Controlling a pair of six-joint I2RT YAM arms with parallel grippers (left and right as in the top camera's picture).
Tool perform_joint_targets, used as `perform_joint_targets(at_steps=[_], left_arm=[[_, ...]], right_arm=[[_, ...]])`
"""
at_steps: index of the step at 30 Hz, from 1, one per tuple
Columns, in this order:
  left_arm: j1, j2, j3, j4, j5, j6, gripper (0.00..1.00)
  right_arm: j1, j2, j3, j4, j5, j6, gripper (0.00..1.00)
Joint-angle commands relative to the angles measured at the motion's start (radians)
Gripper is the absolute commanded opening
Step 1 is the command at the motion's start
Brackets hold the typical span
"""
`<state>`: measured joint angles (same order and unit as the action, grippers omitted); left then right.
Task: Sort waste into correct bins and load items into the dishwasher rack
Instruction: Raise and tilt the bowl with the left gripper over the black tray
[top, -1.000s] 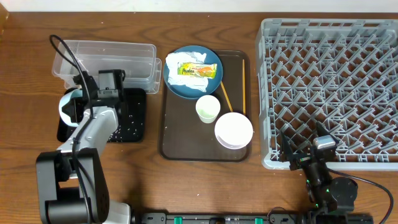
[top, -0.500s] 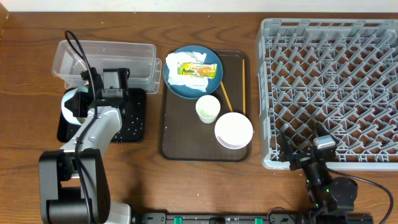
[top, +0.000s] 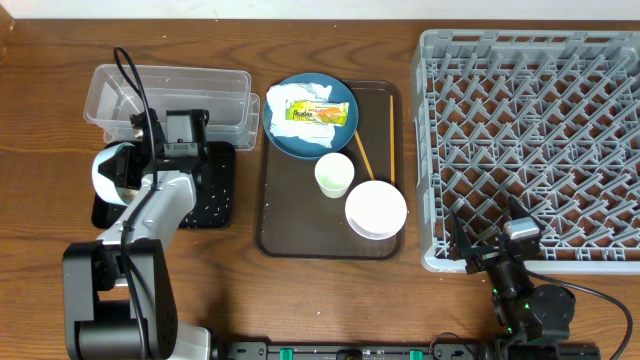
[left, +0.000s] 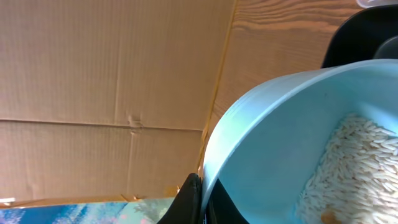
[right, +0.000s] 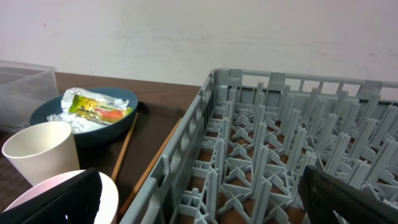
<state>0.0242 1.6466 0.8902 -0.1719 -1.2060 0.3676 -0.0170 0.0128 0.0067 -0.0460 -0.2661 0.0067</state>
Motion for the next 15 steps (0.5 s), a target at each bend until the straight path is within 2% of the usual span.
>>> perform_joint_targets(at_steps=[1,6,15], left_arm=[[-0.032,0.000,-0.003,0.027,-0.081,0.006,0.06],[-0.080,0.000,-0.003,0.047,-0.109,0.028,0.06],[-0.076,0.000,-0.003,0.053,-0.140,0.028,0.06]], right_arm=[[0.011,-0.002,-0.001,-0.003,-0.004,-0.004,0.99],[0.011,-0.002,-0.001,-0.003,-0.004,-0.004,0.99],[0.011,-0.002,-0.001,-0.003,-0.004,-0.004,0.99]])
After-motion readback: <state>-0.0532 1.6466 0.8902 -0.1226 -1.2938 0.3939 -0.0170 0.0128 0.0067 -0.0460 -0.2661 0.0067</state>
